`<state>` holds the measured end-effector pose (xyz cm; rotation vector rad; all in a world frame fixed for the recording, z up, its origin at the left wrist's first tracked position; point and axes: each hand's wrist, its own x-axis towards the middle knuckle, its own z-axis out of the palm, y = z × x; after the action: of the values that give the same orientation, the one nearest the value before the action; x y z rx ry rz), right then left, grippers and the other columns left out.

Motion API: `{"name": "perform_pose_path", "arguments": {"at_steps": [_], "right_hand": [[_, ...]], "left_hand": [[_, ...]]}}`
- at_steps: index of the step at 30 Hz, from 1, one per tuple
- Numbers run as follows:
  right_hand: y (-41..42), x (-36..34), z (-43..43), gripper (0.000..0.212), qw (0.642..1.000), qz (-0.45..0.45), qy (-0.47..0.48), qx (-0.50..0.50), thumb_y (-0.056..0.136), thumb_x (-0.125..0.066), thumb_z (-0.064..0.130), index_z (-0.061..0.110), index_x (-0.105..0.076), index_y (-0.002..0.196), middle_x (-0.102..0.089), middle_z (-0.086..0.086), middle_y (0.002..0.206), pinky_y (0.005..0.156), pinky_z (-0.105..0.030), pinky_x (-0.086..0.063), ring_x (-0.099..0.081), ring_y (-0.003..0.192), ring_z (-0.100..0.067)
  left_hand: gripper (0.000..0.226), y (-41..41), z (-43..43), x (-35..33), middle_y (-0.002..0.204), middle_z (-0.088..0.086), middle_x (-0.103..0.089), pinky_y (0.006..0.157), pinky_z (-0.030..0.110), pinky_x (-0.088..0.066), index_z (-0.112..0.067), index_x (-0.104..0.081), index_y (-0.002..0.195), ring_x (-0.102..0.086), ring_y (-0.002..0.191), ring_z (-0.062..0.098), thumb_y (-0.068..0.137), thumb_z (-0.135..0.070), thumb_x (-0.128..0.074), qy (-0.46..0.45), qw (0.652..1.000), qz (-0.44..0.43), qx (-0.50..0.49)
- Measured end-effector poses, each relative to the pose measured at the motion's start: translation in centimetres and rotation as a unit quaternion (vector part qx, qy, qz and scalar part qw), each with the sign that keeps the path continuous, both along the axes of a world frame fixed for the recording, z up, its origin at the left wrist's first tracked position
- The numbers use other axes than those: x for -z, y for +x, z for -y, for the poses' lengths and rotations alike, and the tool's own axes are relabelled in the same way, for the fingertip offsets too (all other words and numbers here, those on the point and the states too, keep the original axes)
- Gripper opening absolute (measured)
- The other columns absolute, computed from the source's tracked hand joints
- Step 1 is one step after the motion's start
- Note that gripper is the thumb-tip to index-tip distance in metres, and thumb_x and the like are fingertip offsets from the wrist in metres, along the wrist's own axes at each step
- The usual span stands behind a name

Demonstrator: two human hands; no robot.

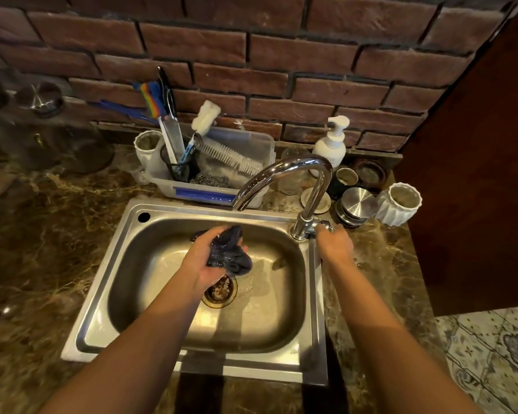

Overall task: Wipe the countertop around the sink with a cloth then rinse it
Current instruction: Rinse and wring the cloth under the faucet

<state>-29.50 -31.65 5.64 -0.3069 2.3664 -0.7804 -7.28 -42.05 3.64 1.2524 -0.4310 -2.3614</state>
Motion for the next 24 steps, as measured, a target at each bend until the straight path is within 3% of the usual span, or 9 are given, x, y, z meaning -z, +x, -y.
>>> {"name": "perform_pose_path", "arguments": {"at_steps": [3,5,7,9,11,14,17,20,24], "right_hand": [[3.1,0.1,-1.2,0.084,0.994,-0.038,-0.089,0.046,0.099,-0.058,0.035,0.008,-0.006,0.160,-0.009,-0.014,0.168,0.124,-0.045,-0.016,-0.011,0.154,-0.033],[7.2,0.2,-1.8,0.080,0.984,-0.009,-0.164,0.072,0.096,-0.062,0.037,0.019,-0.017,0.160,-0.021,-0.010,0.164,0.120,-0.048,-0.022,-0.019,0.152,-0.033],[11.3,-0.3,-1.4,0.074,0.952,0.202,-0.224,0.042,0.093,-0.063,0.050,0.034,-0.028,0.156,-0.037,-0.003,0.157,0.115,-0.051,-0.035,-0.037,0.143,-0.029],[13.7,-1.1,0.2,0.062,0.863,0.430,-0.259,0.056,0.090,-0.064,0.056,0.033,-0.048,0.146,-0.056,-0.005,0.144,0.106,-0.051,-0.046,-0.053,0.130,-0.027],[14.8,-2.0,2.2,0.045,0.807,0.503,-0.288,0.109,0.090,-0.068,0.048,0.022,-0.067,0.127,-0.070,-0.011,0.124,0.097,-0.044,-0.054,-0.064,0.116,-0.026],[15.4,-2.6,4.1,0.024,0.859,0.418,-0.286,0.073,0.091,-0.070,0.035,0.016,-0.076,0.105,-0.075,-0.012,0.101,0.080,-0.036,-0.055,-0.069,0.095,-0.022],[15.0,-2.7,4.4,0.014,0.915,0.316,-0.251,-0.002,0.095,-0.064,0.026,0.016,-0.073,0.097,-0.073,-0.008,0.091,0.081,-0.032,-0.056,-0.068,0.087,-0.019],[14.6,-3.1,4.6,0.017,0.939,0.235,-0.238,-0.082,0.089,-0.069,0.033,0.019,-0.071,0.099,-0.074,-0.006,0.097,0.092,-0.042,-0.058,-0.069,0.096,-0.022],[13.4,-4.3,5.1,0.025,0.944,0.132,-0.185,-0.239,0.086,-0.071,0.039,0.015,-0.075,0.091,-0.075,-0.006,0.087,0.083,-0.040,-0.057,-0.069,0.087,-0.019]], "left_hand": [[0.013,-0.4,-0.6,-1.2,0.093,0.021,-0.066,0.080,0.044,-0.056,-0.004,-0.061,0.102,-0.068,0.080,0.030,0.090,-0.008,-0.058,-0.022,0.999,0.027,-0.003],[0.023,-0.3,-0.5,-1.6,0.101,0.024,-0.066,0.084,0.047,-0.054,-0.011,-0.058,0.108,-0.066,0.087,0.035,0.089,-0.001,-0.052,-0.034,0.999,-0.003,-0.031],[0.039,-0.3,-0.6,-1.9,0.105,0.020,-0.066,0.087,0.045,-0.053,-0.014,-0.056,0.118,-0.066,0.090,0.033,0.084,0.000,-0.047,-0.057,0.997,-0.023,-0.049],[0.035,-0.6,-1.6,-2.9,0.093,0.013,-0.069,0.078,0.037,-0.053,-0.011,-0.060,0.110,-0.068,0.081,0.026,0.079,-0.004,-0.045,-0.093,0.995,-0.016,-0.035],[0.015,-0.9,-2.7,-4.1,0.076,0.006,-0.062,0.065,0.029,-0.046,-0.012,-0.061,0.087,-0.059,0.067,0.017,0.077,-0.016,-0.050,-0.128,0.990,0.059,-0.006],[0.015,-0.4,-3.0,-5.2,0.076,0.001,-0.053,0.065,0.030,-0.040,-0.018,-0.055,0.080,-0.049,0.068,0.014,0.068,-0.026,-0.053,-0.185,0.973,0.129,0.054],[0.028,0.7,-2.6,-5.8,0.086,0.011,-0.056,0.069,0.031,-0.043,-0.018,-0.054,0.090,-0.055,0.082,0.022,0.066,-0.003,-0.052,-0.199,0.968,0.118,0.093],[0.035,2.3,-1.8,-6.5,0.104,0.019,-0.063,0.078,0.037,-0.050,-0.008,-0.059,0.109,-0.062,0.099,0.029,0.079,0.008,-0.049,-0.152,0.962,0.099,0.205],[0.038,4.1,-0.2,-7.1,0.112,0.030,-0.068,0.077,0.047,-0.062,0.001,-0.060,0.120,-0.070,0.102,0.043,0.086,0.019,-0.054,-0.073,0.964,0.004,0.254]]}}
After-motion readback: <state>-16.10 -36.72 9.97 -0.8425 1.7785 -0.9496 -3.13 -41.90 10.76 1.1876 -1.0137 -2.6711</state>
